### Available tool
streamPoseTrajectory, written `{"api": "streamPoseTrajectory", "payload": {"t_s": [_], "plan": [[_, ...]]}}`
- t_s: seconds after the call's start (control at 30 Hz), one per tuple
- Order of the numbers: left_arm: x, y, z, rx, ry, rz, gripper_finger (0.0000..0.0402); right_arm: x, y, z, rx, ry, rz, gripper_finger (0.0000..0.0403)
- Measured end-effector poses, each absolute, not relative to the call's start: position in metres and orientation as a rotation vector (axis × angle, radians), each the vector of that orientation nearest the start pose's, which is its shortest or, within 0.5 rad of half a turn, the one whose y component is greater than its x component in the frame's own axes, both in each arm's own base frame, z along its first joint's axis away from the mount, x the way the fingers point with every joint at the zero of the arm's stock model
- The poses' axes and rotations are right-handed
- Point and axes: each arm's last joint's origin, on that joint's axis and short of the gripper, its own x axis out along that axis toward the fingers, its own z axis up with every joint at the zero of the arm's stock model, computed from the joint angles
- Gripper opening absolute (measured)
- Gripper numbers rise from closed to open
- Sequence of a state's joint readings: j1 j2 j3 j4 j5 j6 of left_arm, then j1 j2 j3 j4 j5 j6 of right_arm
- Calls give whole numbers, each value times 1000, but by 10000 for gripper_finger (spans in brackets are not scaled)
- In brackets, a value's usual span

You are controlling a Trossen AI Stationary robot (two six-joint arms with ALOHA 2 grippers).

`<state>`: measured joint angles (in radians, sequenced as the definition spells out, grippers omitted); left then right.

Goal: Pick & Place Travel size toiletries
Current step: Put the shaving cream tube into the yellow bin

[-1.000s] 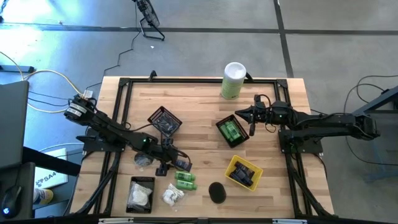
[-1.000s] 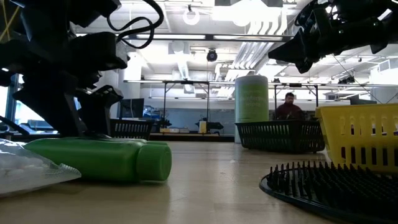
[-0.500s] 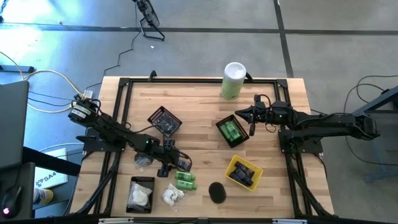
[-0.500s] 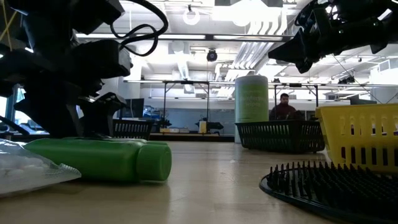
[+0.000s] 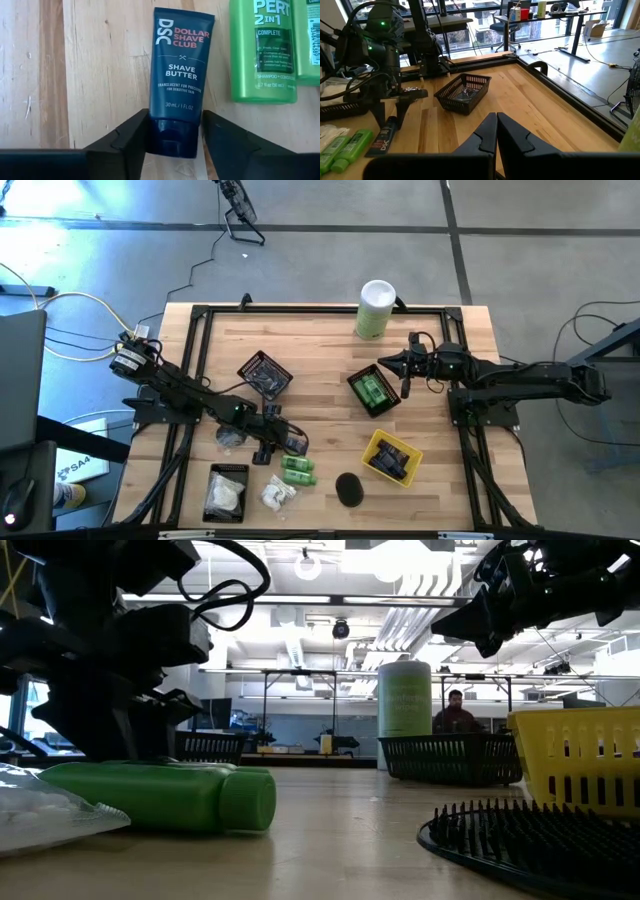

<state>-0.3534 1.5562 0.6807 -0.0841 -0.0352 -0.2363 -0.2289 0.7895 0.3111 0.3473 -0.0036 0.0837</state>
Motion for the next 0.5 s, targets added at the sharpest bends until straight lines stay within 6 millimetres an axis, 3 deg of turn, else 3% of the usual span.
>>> {"api": "streamPoseTrajectory", "payload": {"t_s": [0.5], "plan": [[258, -94, 139, -33, 972, -183, 144, 171, -40, 219, 99, 121, -230, 4]]}}
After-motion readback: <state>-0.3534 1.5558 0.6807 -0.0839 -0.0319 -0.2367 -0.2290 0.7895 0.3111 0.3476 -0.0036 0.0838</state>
